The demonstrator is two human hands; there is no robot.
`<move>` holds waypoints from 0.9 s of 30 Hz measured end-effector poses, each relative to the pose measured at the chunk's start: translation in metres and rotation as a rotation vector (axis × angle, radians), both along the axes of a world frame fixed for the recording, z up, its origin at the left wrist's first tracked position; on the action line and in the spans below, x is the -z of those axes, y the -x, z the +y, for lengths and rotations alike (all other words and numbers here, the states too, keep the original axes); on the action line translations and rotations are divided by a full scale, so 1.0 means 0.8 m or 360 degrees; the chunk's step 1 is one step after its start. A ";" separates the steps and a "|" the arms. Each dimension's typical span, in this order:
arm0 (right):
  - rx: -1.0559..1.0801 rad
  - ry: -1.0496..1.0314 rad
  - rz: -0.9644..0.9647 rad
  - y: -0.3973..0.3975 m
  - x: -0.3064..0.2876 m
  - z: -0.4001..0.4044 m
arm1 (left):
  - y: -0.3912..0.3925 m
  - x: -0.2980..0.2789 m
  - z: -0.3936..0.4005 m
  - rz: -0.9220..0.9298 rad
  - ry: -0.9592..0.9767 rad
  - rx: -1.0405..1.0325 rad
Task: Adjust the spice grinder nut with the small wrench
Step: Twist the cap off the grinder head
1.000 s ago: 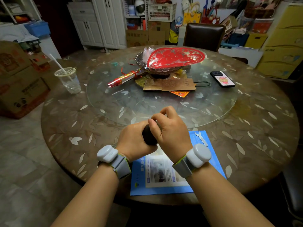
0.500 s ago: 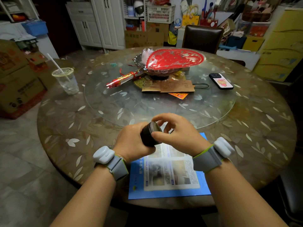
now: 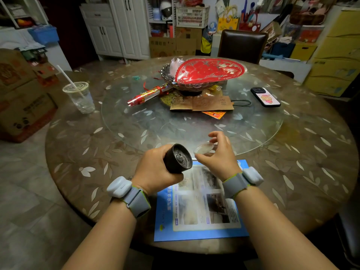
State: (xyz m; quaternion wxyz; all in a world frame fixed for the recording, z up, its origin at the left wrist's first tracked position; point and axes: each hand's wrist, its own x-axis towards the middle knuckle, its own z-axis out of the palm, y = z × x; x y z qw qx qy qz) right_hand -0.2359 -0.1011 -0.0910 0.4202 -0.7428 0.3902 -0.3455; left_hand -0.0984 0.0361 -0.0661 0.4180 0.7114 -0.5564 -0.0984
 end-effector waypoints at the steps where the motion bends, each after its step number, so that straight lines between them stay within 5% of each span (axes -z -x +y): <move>1: 0.0012 0.0080 0.0047 -0.001 0.006 -0.003 | -0.001 -0.001 0.001 0.0022 0.0000 0.0003; 21: 0.0181 0.0279 0.0656 0.007 0.045 -0.020 | -0.007 -0.005 0.003 0.0111 0.0029 -0.0019; 27: 0.0546 0.0389 0.0825 0.070 0.032 -0.016 | -0.003 -0.004 0.004 0.0098 0.0009 0.0004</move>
